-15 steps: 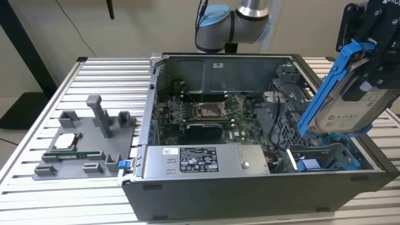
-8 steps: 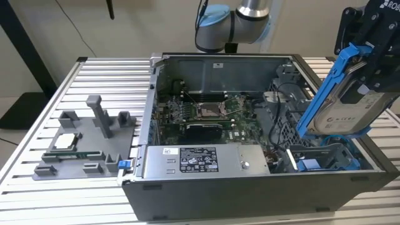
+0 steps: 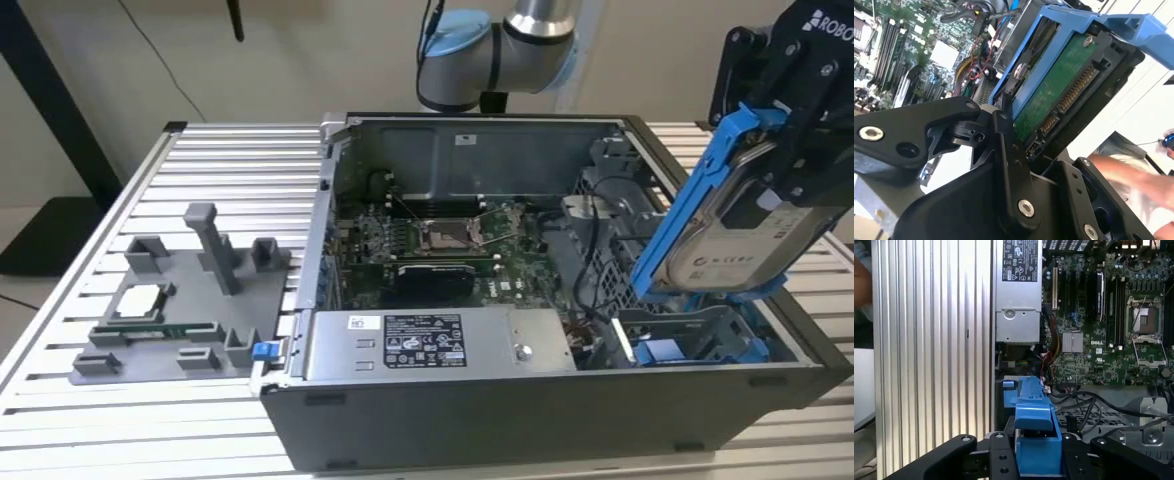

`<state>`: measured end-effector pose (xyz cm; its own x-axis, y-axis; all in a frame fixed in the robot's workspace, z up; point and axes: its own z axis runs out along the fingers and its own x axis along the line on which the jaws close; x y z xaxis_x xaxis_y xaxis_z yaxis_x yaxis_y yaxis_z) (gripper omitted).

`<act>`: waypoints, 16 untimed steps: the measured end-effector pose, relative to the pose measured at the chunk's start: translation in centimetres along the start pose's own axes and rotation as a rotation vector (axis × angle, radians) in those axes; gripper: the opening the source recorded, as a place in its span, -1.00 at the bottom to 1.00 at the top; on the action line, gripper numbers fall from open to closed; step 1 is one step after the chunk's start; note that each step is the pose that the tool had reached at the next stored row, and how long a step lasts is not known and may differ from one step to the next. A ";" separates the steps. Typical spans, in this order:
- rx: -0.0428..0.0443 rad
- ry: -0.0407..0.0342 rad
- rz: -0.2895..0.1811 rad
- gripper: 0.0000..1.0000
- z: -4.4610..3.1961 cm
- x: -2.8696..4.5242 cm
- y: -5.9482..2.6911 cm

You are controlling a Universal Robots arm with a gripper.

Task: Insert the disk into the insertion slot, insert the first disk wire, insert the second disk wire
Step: 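Insert the disk into the insertion slot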

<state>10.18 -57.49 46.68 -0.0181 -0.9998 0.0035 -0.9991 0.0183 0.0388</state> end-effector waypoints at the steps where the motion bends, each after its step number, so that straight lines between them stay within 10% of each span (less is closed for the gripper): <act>1: 0.0000 0.0000 0.000 -1.00 0.10 0.00 0.00; 16: 0.0001 0.0002 0.000 -1.00 1.87 -0.01 -0.13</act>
<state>10.24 -57.49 44.80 -0.0181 -0.9998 0.0037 -0.9991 0.0183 0.0387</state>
